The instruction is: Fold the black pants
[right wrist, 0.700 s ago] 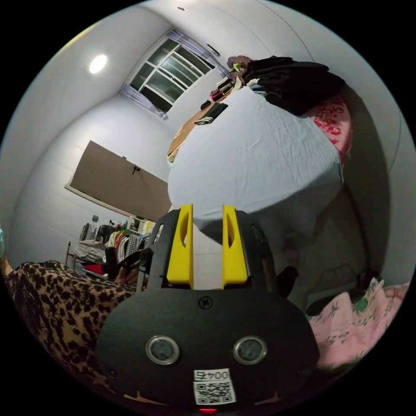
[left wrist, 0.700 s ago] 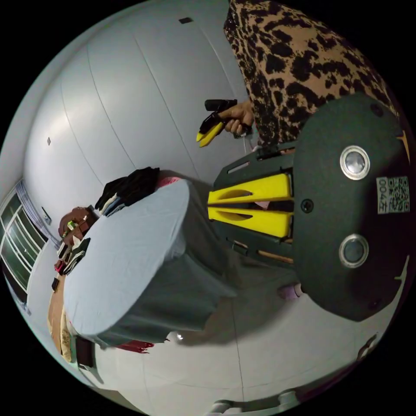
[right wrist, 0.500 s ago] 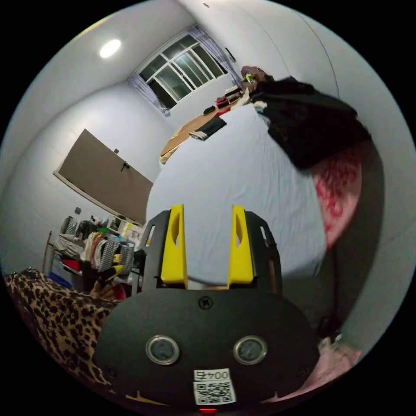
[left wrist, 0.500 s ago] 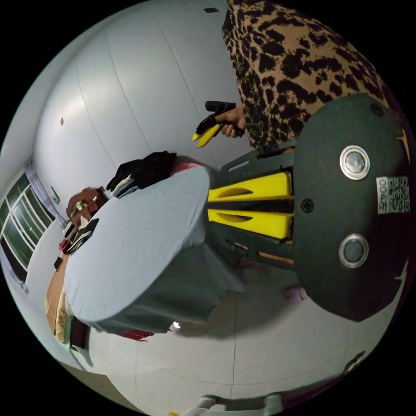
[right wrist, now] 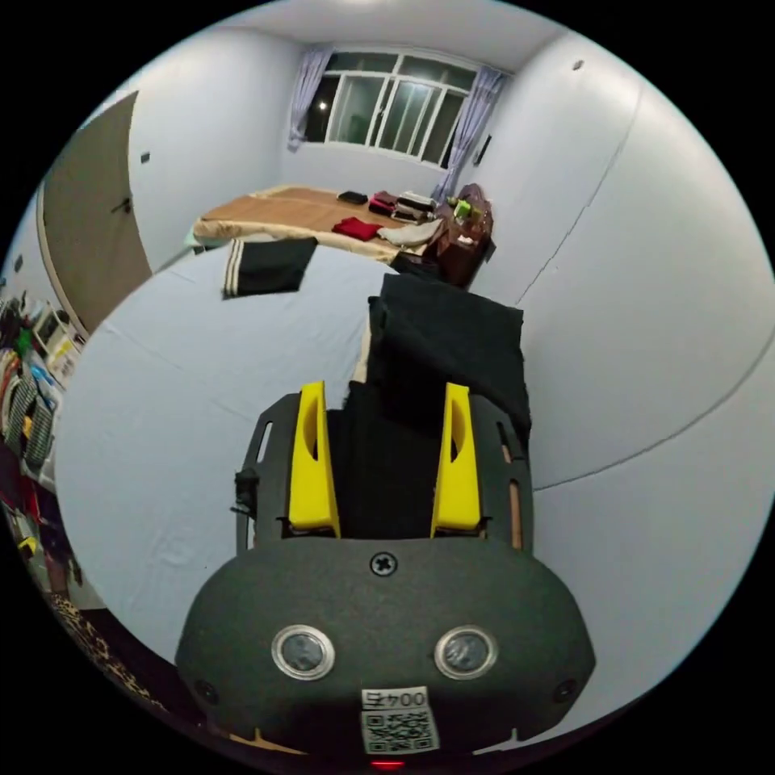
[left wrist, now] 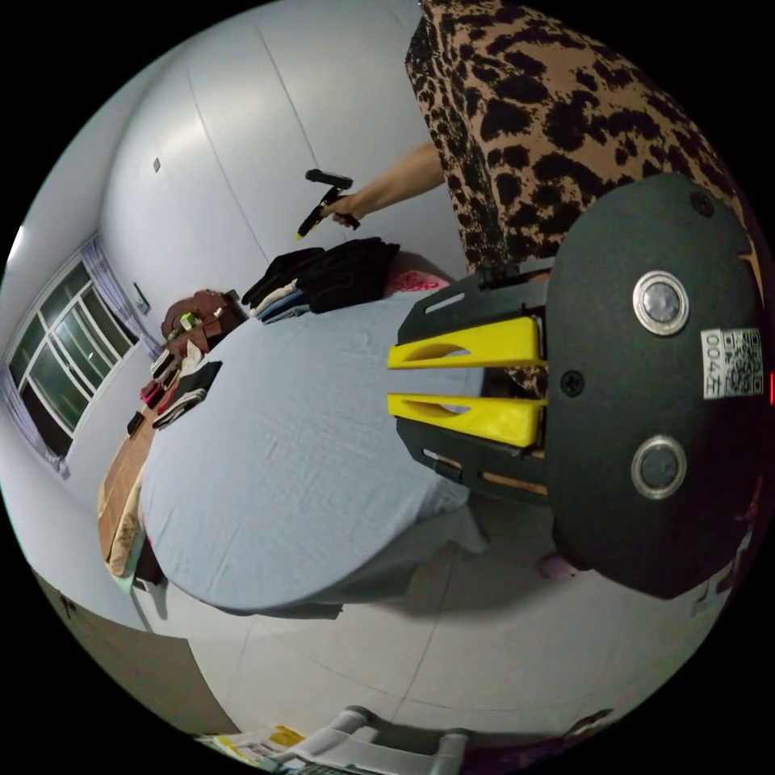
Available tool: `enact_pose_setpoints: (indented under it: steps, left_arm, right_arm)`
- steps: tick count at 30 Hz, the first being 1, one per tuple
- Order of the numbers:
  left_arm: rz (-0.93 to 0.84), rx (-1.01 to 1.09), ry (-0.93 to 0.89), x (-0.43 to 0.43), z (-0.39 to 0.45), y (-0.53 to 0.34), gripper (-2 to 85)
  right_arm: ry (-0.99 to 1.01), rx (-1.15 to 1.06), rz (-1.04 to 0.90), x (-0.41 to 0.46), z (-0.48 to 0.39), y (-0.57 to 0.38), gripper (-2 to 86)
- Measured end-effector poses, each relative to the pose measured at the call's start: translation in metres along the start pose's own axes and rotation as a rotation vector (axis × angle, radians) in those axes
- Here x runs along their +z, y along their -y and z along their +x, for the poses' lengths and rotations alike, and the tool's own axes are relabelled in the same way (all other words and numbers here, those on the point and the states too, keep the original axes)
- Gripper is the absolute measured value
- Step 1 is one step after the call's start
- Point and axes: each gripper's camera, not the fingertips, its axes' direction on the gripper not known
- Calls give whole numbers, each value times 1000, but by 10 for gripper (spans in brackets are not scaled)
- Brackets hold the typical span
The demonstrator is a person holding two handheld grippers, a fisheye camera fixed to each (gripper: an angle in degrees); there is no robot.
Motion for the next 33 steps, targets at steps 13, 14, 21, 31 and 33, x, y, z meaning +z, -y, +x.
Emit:
enact_pose_setpoints:
  steps: [13, 14, 21, 31, 33]
  left_arm:
    - [44, -126, 84, -51, 6, 44, 25]
    - [44, -121, 76, -54, 6, 50, 28]
    - [40, 39, -28, -62, 12, 100, 87]
    - [-17, 493, -324, -57, 53, 187, 240]
    - [-40, 584, -382, -61, 61, 205, 247]
  right_arm:
    - [221, 200, -124, 67, 101, 174, 47]
    - [385, 290, -53, 60, 120, 177, 45]
    - [1353, 148, 503, -34, 132, 182, 41]
    - [1561, 71, 662, -142, 44, 179, 42]
    - [1538, 79, 577, -143, 6, 182, 42]
